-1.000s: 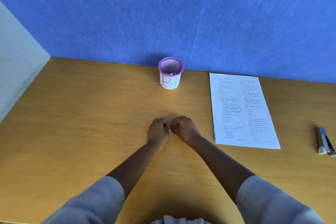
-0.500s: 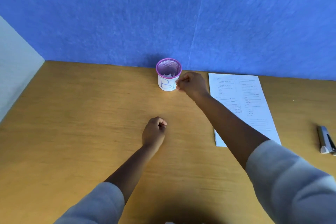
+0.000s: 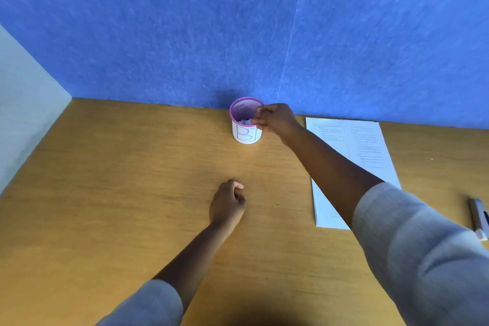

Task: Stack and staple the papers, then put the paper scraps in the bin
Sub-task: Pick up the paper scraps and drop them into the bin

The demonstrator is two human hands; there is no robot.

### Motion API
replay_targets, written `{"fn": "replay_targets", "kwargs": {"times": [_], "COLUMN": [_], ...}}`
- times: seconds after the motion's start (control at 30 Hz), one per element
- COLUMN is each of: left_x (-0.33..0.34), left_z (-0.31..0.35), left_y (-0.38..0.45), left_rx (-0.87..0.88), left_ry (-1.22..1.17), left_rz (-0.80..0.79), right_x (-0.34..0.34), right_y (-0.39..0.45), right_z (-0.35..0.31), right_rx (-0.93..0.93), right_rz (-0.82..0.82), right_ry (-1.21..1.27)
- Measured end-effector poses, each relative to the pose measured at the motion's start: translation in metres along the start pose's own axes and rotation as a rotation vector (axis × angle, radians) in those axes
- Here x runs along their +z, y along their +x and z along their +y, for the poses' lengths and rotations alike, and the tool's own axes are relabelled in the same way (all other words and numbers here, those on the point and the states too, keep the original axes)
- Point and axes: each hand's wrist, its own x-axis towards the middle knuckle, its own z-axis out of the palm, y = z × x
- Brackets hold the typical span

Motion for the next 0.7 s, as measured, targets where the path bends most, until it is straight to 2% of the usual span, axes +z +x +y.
{"fn": "replay_targets", "kwargs": {"times": [0.2, 0.5, 0.6, 0.7], "left_x": [-0.002, 0.005, 0.020, 0.041], "left_z": [0.002, 0.017, 0.028, 0.042], "left_y": [-0.005, -0.016, -0.027, -0.036], "left_rx": [0.064, 0.108, 0.183, 0.293], "left_ry": [0.110, 0.247, 0.304, 0.358], "left_rz": [-0.059, -0.093, -0.116, -0.137], "right_x": [-0.012, -0.060, -0.083, -0.112], "right_y": [-0.011, -0.052, -0.069, -0.087], "right_z": [0.004, 0.058, 0.088, 0.117], "right_rx": [-0.030, -0.009, -0.024, -0.044], "right_rz": [-0.047, 0.043, 0.097, 0.176], "right_ry": [0.080, 0.118, 0.000, -0.280]}}
